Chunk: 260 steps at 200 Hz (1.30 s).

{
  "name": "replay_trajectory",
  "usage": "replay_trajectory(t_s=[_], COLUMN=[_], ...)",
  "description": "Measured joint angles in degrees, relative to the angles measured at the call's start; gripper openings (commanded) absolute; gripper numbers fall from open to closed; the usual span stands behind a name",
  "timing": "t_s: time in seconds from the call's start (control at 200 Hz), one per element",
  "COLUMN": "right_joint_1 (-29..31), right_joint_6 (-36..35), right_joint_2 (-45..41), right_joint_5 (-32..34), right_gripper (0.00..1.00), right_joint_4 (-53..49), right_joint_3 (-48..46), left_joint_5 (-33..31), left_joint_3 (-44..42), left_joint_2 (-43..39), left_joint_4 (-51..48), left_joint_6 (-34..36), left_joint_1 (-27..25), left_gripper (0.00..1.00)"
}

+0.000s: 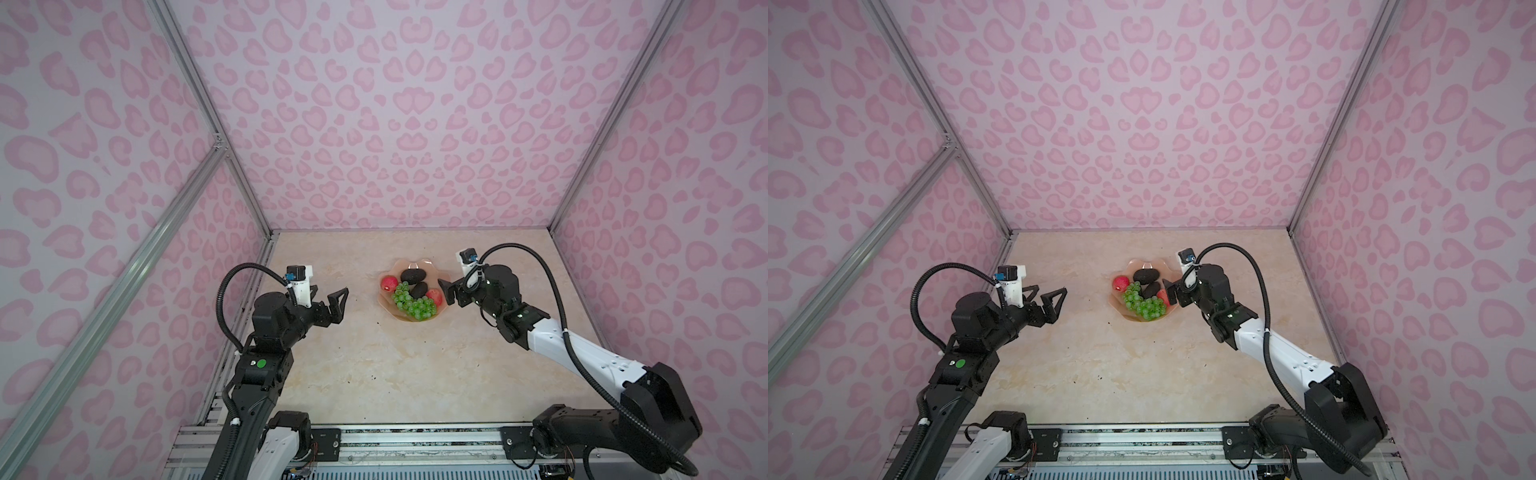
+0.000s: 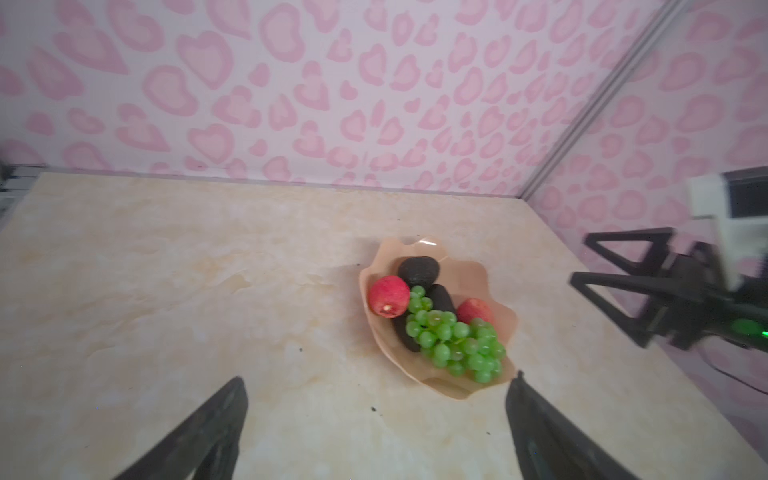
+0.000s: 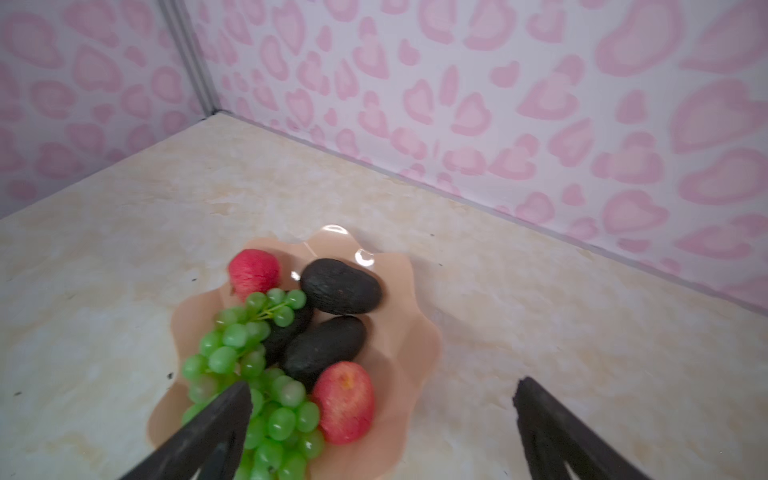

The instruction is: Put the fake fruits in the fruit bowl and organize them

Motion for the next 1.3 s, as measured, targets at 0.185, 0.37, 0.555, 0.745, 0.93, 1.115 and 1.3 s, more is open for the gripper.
replay_trajectory(t_s=[0.185,0.37,0.555,0.745,0.93,1.115,1.3], right_joint_1=[-6.8,-15.8,-19.7,-22.7,-23.5,-23.8,-23.4], right_joint_6=[1.6,3.3,1.1,-0.5,-0.5,-0.1,-1.0], right_joint_2=[-4.4,-3.0,1.5,0.8,-1.3,10.6,17.1], right_joint_5=[15.6,23.1,22.2,16.4,11.7,10.6,8.7], right_gripper=[0.99,0.99,0.99,0.99,0.99,0.99,0.99], right_joint_4=[6.8,19.0,32.0,38.0,40.0,50.7,57.9], right_joint_3=[-10.4,-21.6,-24.9,-26.4,-29.5,-34.6,-33.2], left_joint_5=[-16.1,-22.8,-24.9,-25.9,-26.2,-26.2,-26.1], left_joint_3=[-10.7,-14.1,-15.3,-14.4,-14.2,-13.9,-10.1], left_joint_2=[4.9,15.7,29.7,39.7,40.6,40.8,42.2], left_joint_4=[17.4,31.4,41.4,48.0,51.0,51.2,47.8], left_joint_6=[3.4,4.0,4.5,5.0,5.4,5.4,5.9], left_joint_1=[0.5,4.3,5.5,6.0,5.9,5.9,5.9], left_gripper=[0.97,0.97,0.97,0.97,0.97,0.97,0.97])
